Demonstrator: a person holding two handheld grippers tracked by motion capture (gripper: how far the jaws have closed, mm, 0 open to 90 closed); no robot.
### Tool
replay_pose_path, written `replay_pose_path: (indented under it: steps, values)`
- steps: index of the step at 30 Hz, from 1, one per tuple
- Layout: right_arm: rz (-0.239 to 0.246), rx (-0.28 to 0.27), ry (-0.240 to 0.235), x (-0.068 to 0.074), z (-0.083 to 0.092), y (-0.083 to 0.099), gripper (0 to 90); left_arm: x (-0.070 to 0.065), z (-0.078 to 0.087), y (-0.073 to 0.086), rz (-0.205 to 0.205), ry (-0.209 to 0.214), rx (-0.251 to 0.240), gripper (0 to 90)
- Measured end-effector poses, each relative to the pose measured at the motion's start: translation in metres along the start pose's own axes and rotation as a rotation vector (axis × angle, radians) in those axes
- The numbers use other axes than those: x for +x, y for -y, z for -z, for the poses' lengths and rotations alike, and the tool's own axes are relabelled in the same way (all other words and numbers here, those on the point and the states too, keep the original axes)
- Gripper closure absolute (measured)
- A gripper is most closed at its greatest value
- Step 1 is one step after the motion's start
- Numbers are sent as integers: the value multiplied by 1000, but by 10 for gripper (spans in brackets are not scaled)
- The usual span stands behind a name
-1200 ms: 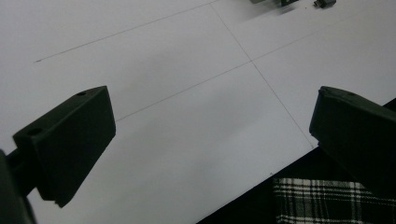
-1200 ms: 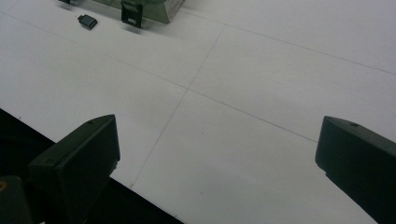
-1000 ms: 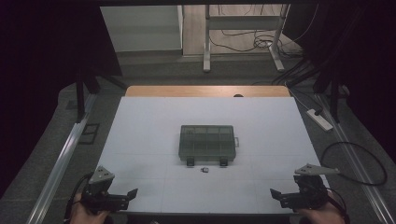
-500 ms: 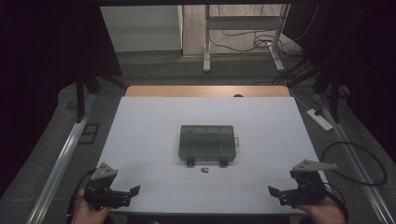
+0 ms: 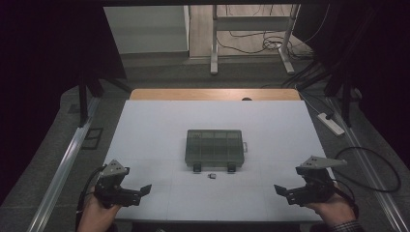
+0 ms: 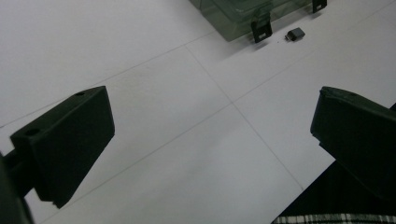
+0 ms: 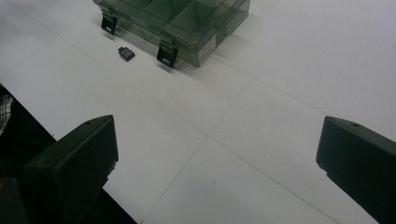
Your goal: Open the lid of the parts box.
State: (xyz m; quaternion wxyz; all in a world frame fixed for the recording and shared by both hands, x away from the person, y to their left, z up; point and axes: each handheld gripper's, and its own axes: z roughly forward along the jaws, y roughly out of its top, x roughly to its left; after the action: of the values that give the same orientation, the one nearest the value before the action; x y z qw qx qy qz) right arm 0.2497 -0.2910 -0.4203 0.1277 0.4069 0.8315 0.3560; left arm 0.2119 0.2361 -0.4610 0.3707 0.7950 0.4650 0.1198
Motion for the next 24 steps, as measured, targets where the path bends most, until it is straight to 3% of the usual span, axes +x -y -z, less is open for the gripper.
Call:
replay_pose_path:
  steps: [11, 18, 24]
  values:
    - [45, -5, -11, -1, -14, -11, 0, -2, -13, -13, 5, -3, 16, 0]
    - [46, -16, -51, 3, -26, -20, 0, -5, -23, -25, 3, 12, 10, 0]
    - [53, -14, -53, 5, -35, -25, 0, -7, -32, -31, -2, 24, 17, 6]
